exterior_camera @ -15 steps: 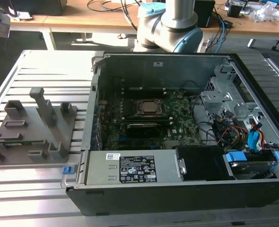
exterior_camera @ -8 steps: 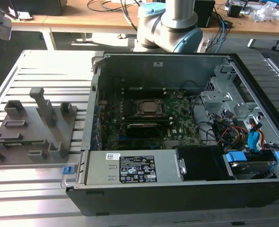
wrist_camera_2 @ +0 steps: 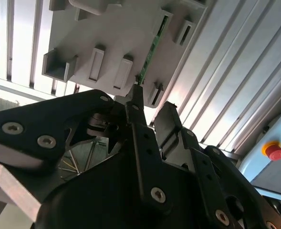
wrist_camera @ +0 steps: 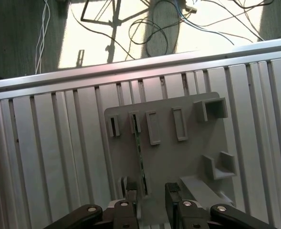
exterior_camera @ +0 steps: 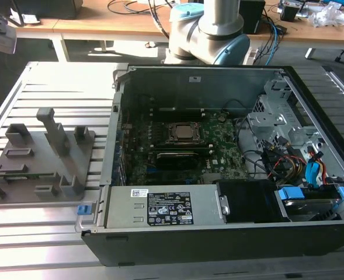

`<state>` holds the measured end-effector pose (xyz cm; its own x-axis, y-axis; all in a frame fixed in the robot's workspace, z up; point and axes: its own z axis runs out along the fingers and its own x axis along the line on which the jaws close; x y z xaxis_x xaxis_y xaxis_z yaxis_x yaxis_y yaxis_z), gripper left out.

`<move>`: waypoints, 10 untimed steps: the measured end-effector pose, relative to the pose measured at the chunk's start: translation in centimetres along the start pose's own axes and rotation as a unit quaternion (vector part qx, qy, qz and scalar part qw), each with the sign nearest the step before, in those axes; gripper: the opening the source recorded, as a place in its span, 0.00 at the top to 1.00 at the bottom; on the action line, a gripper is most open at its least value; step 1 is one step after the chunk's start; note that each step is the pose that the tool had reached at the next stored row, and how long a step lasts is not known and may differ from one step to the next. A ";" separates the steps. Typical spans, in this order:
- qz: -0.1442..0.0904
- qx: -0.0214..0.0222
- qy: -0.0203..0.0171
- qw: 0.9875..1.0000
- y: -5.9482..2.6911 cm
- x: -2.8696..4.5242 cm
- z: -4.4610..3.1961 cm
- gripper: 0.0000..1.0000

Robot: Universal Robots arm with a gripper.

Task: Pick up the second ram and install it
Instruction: 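Pick up the second ram and move it above second insertion slot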

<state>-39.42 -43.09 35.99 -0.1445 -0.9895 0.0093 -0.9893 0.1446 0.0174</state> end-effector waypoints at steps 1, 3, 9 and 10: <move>0.000 0.000 0.000 1.000 0.00 0.00 0.14 0.63; 0.000 0.000 0.000 1.000 0.00 0.00 0.26 0.63; 0.000 0.000 0.000 1.000 -0.02 -0.01 0.89 0.63; 0.000 0.000 0.000 1.000 -0.02 -0.01 1.00 0.63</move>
<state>-39.42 -43.09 34.99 -0.1445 -0.9895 0.0100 -0.9893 0.1446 0.0173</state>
